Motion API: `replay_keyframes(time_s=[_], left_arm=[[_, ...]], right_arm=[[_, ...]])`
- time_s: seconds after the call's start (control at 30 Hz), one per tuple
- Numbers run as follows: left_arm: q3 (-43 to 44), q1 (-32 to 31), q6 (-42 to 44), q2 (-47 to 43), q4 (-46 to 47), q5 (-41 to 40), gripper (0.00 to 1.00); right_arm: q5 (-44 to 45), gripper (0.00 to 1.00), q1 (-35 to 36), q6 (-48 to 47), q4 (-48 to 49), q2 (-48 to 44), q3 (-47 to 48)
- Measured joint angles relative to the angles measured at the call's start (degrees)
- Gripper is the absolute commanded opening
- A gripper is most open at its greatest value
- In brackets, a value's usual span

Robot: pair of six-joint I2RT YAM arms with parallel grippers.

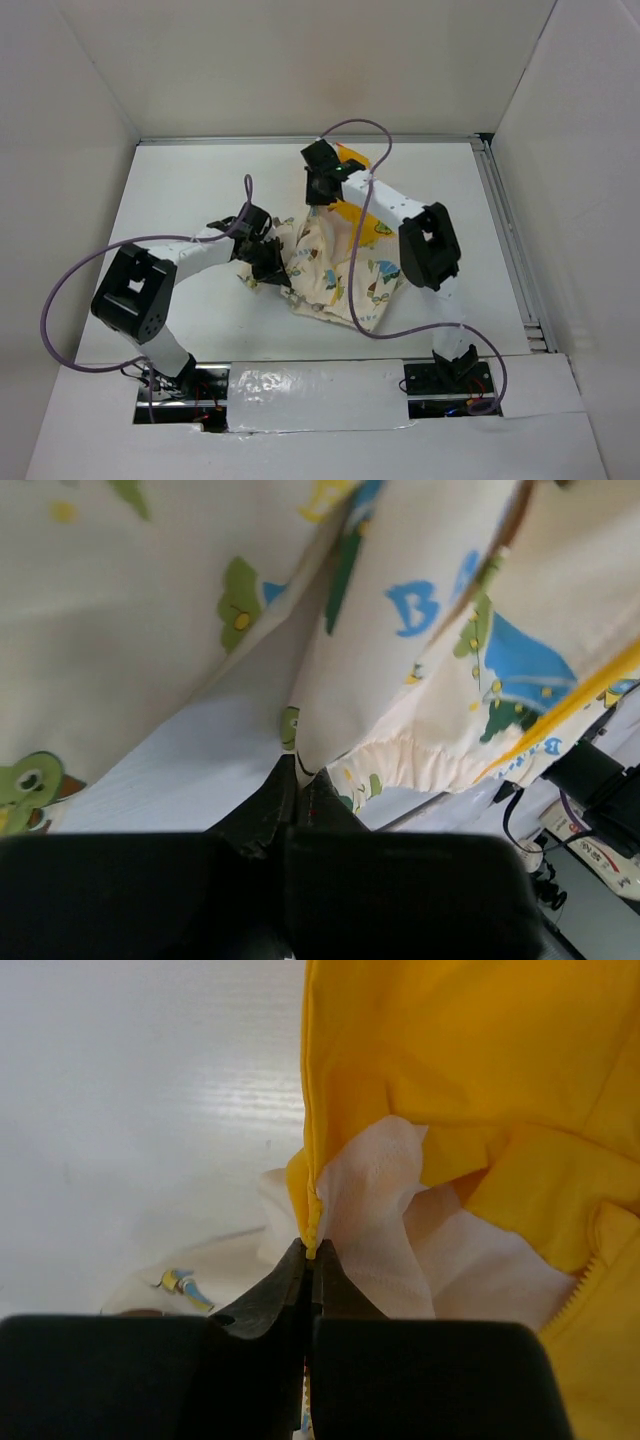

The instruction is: Zip up the jacket

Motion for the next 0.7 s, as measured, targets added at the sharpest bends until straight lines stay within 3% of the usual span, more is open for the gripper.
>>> replay_keyframes(time_s=[0.23,0.37,0.43,0.47,0.5,0.53,0.57,0.6,0.67,0.7], left_arm=[[-5.7,2.9,-1.6,-6.2,-0.3,-2.7,0.00],[-7.9,7.3,-2.9,-12.3,1.6,-2.7,0.00],[-8.5,8.5,-3.7,-14.7,1.8,-3.0,0.00],[-8.8,8.7,-3.8,-15.5,1.7,-3.2,0.00],[-9.2,8.7,-3.8,-16.0,1.2,-3.6,0.00],[-9.9,8.8,-3.8,-16.5,0.7,-4.0,0.00],[-10.6,8.8,-3.8,-16.7,-0.3,-4.5,0.00],[-11.2,8.9,-3.9,-16.8,-1.4,-4.9,0.00],[-12.0,8.8,-4.3,-16.8,-3.4,-5.7,0.03],[-12.2,8.7,-4.8,-16.8,-4.5,-6.2,0.10]], right_arm=[[-15.2,0.02,-7.0,0.2,10.3,-23.6,-23.1],[-23.1,0.04,-12.5,0.4,13.7,-29.5,-32.9],[-25.1,0.20,-14.5,0.6,15.1,-29.6,-37.4],[-25.6,0.35,-15.2,0.7,15.3,-29.6,-39.4],[-25.5,0.60,-15.8,0.6,15.1,-29.6,-41.3],[-25.4,0.73,-16.4,0.5,14.9,-29.6,-42.5],[-25.2,0.76,-16.9,0.2,14.8,-29.6,-43.1],[-25.1,0.85,-17.3,-0.3,14.8,-29.6,-43.1],[-24.0,0.87,-17.5,-0.8,15.0,-30.6,-43.1],[-23.0,0.88,-17.0,-0.8,14.6,-31.9,-43.1]])
